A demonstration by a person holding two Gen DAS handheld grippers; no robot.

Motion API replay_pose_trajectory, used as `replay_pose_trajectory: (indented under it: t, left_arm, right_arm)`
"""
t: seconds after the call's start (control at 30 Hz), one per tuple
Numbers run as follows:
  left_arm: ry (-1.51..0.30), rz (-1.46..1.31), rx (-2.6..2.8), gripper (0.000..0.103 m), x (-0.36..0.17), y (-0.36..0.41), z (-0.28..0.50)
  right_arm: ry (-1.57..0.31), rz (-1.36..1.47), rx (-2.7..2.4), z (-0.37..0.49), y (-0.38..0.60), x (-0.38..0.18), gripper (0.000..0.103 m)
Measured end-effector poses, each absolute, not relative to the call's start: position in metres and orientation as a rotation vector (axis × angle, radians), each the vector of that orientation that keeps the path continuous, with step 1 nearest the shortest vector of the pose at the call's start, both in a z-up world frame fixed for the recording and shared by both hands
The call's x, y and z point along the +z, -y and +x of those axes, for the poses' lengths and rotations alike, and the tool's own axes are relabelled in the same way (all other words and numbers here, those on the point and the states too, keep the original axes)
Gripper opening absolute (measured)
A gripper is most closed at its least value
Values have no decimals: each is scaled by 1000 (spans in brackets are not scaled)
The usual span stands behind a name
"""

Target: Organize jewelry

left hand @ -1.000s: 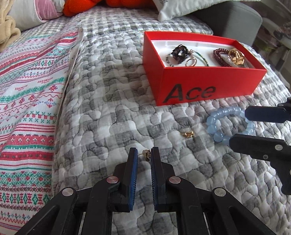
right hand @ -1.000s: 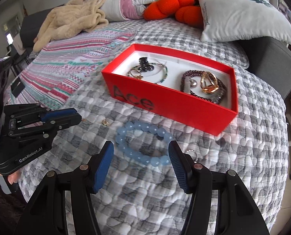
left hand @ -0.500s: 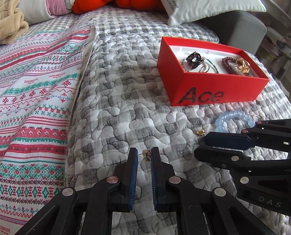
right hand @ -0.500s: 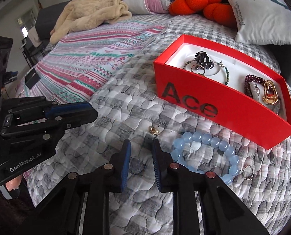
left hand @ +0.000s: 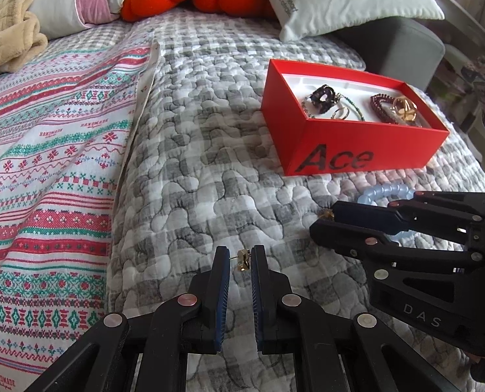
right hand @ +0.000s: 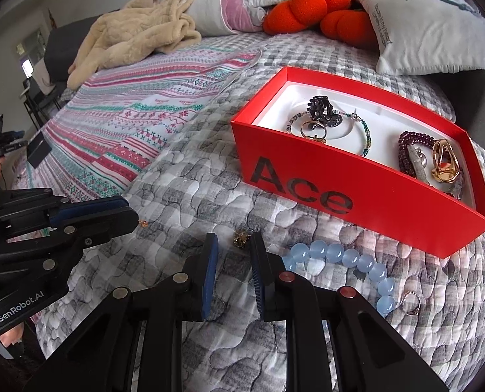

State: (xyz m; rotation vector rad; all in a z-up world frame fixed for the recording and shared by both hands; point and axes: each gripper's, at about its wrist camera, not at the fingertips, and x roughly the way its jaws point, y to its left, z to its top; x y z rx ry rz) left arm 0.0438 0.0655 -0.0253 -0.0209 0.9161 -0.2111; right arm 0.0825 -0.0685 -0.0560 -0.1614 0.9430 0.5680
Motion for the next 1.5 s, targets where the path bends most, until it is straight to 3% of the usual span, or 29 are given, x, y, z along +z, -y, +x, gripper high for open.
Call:
replay_pose_trajectory:
  t: [0.1,0.27,1.5]
  left_arm:
    - [-918,-21,-206,8,-27,-66,44]
    - [-908,-34,-203,8,-24,-65,44]
    - [-724,-131,-269,8,17,-13,96]
  right_arm:
    - [-933,-168,565,82,67,-56,20]
    - [-930,-176,562,81,68,-54,8]
    - [-822,24,463,109,172,21,8]
